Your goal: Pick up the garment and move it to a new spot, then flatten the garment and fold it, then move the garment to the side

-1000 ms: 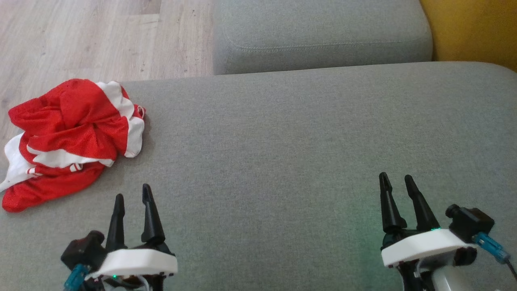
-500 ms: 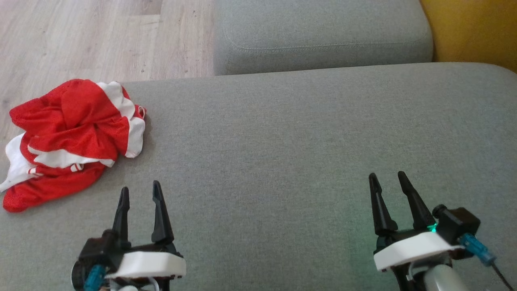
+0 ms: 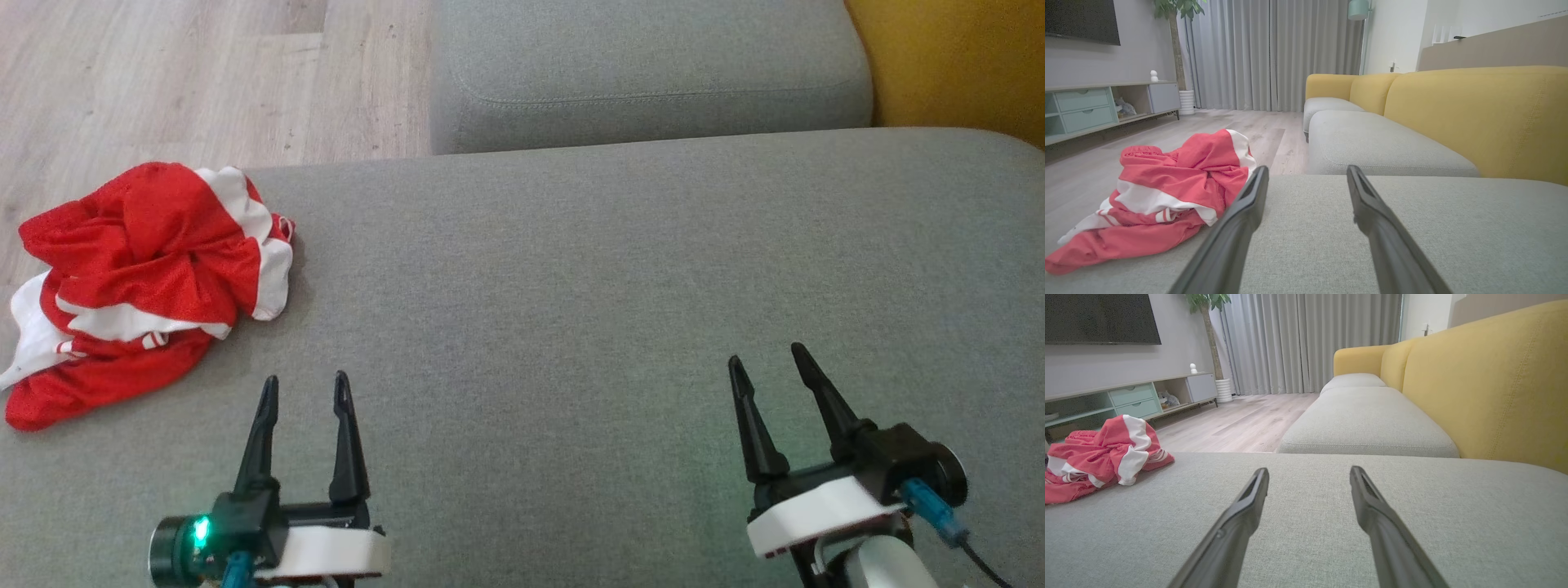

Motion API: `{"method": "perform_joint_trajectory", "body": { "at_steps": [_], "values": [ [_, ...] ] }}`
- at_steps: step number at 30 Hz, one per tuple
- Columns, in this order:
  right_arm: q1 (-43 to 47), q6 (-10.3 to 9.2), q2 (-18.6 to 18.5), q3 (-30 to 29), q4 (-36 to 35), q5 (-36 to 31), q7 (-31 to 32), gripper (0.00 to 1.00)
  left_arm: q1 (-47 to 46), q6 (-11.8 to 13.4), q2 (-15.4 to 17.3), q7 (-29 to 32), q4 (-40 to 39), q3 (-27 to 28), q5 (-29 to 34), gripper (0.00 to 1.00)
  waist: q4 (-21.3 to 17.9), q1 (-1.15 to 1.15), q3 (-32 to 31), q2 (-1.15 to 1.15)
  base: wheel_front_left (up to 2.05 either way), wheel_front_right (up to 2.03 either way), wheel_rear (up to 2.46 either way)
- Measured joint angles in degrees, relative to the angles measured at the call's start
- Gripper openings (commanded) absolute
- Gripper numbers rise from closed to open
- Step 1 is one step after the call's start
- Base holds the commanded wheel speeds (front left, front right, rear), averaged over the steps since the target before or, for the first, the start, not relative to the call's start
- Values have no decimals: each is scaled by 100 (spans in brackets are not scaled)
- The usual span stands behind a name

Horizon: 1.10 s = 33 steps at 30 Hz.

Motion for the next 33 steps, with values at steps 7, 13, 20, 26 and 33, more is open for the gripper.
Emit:
{"method": "perform_joint_trajectory", "body": {
  "at_steps": [7, 13, 20, 26, 33],
  "values": [
    [1, 0, -2, -13, 2, -370, -104, 100, 1, 64, 5, -104, -38, -77, 400, 100, 8, 0, -8, 0, 0, 0, 0],
    [6, 0, -3, -70, 24, -433, -113, 100, 5, 97, 9, -120, -41, -116, 471, 100, 12, 0, -20, 0, 0, 0, 0],
    [11, 0, -3, -104, 46, -432, -118, 100, 7, 97, 12, -119, -8, -134, 470, 100, 13, 0, -6, 0, 0, 0, 0],
    [15, 0, -4, -169, 68, -424, -118, 100, 7, 98, 13, -120, 48, -186, 464, 100, 153, 0, 41, 0, 0, 0, 0],
    [23, 0, -5, -131, 80, -425, -118, 100, 7, 148, 18, -120, 76, -225, 463, 100, 588, 0, 77, 0, 0, 0, 0]
  ]
}}
